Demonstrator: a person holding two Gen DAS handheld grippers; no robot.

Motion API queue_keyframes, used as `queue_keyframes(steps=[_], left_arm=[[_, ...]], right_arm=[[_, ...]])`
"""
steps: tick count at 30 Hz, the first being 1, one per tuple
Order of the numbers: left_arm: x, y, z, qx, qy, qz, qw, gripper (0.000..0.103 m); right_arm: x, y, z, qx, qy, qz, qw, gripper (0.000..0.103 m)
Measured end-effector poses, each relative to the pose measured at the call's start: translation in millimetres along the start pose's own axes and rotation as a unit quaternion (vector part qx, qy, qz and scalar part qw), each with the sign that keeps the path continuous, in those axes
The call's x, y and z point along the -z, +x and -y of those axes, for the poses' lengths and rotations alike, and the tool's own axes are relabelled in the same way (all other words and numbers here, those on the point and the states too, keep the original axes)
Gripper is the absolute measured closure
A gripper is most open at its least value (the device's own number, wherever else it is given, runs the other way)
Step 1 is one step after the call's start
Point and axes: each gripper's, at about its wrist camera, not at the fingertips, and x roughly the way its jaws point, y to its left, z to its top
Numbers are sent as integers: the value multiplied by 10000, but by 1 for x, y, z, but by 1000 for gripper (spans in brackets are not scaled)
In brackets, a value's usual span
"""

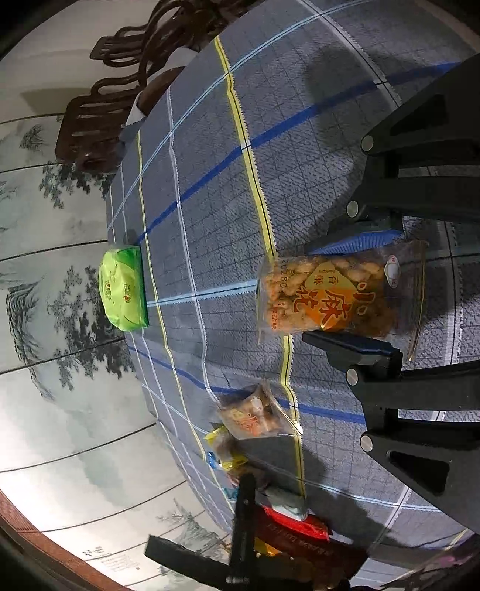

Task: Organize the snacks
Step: 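Grasp the pink wrapped cake with the left gripper and carry it over the tin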

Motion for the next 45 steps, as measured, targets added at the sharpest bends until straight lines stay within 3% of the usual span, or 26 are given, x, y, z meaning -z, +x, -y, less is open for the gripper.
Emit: queue_keyframes(steps=[1, 3, 8, 14, 28, 45], left_arm=[[-1, 2, 4, -145, 85, 58, 9998, 72], [0, 7, 6, -78, 114, -5, 9999, 82], [16, -8, 11, 15, -7, 179, 9998, 83], [55, -63, 11, 343, -430, 523, 9971, 83], [136, -150, -11, -418, -716, 1014, 9914, 82], [159, -180, -53, -1031, -847, 1337, 9820, 82]], right_arm=[[0, 0, 2, -16, 4, -1, 10000, 62], [-1, 1, 3, -67, 56, 4, 10000, 62], [-2, 2, 1, -50, 71, 2, 10000, 62], [-2, 2, -2, 39, 88, 1, 10000, 62], [-4, 6, -12, 542, -149, -104, 9984, 62], [-5, 7, -14, 888, -184, -141, 9958, 62]])
